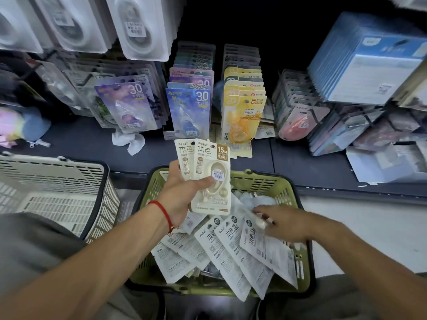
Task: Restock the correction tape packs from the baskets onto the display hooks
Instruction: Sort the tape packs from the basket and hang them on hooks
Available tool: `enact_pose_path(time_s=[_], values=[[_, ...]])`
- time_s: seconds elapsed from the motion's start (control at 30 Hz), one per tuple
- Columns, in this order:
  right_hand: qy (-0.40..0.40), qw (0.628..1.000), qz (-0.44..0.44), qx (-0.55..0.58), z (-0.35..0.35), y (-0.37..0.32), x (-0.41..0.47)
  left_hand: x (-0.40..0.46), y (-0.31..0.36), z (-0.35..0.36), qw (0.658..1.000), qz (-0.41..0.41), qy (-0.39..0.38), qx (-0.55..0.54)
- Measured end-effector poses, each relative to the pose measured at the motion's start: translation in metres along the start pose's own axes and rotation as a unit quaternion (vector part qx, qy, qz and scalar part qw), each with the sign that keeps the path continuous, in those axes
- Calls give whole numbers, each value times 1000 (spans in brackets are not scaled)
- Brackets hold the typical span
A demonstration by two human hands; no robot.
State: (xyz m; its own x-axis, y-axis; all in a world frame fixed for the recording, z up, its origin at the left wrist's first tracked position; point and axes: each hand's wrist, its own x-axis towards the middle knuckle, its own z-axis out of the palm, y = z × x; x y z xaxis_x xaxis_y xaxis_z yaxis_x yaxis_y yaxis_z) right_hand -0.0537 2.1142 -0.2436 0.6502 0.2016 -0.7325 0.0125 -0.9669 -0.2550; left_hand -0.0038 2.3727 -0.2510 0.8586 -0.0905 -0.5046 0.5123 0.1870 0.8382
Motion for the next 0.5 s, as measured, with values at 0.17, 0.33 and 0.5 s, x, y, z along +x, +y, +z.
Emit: enact_pose_path(time_s=[0.17,0.33,0.5], values=[[193,951,7,241,-58,21,-18,-3,5,1,999,29,14,-1],[247,805,-84,533,-84,-2,-30,-9,15,8,998,40,-7,-53],[301,684,-117,654,-79,-57,-12,-20,38,21,988,76,-58,-117]])
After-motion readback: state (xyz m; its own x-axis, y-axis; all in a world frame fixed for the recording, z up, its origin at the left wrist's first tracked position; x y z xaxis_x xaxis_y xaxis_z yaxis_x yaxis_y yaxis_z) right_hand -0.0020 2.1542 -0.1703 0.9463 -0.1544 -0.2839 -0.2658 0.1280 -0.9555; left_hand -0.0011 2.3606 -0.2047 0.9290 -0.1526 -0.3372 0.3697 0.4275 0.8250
